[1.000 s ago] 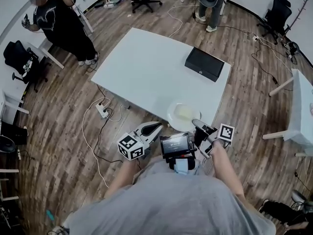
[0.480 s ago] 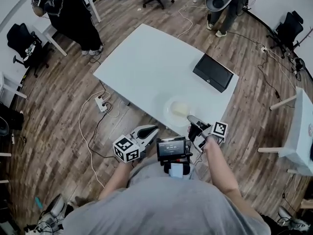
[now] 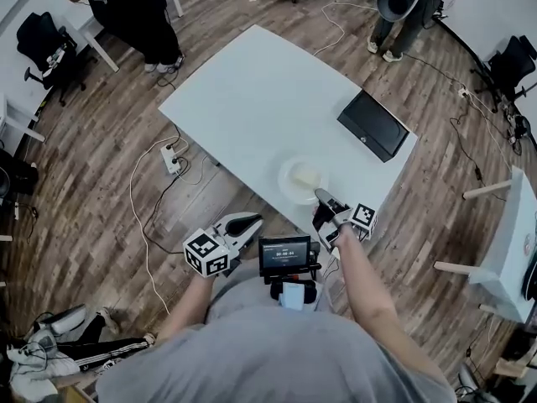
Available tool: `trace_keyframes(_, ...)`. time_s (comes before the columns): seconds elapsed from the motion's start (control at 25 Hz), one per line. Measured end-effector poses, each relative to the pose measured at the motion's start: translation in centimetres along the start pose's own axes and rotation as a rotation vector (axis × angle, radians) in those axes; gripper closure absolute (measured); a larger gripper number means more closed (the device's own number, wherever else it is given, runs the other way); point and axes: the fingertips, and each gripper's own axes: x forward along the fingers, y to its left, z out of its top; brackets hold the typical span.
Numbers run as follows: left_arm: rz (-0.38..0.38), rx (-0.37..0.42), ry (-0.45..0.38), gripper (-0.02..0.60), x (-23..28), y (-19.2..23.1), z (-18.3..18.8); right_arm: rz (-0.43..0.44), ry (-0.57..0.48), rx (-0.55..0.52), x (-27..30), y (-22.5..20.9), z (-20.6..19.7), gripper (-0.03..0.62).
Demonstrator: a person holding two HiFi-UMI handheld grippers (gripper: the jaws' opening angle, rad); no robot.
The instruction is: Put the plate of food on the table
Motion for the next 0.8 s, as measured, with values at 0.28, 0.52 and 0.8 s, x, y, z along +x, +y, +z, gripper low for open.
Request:
trace_keyframes(0.28,0.005,-0.022,0.024,0.549,0.9,0.6,-0.3,-0.055,0.005,-0.003,1.7,-2.7,1.5,0.557)
trace_keyframes(0.52,0.000,-0.035,0.039,0.549,1.9,0.6,-0.3,-0.104,0.017,0.002,2.1,-4.2,3.0,0.557)
trace_keyframes(0.8,0.008,-0.041,0.045,0.549,2.1,0.9,-0.7,-0.139,0.031,-0.006,2.5,-5.2,4.1,0.557)
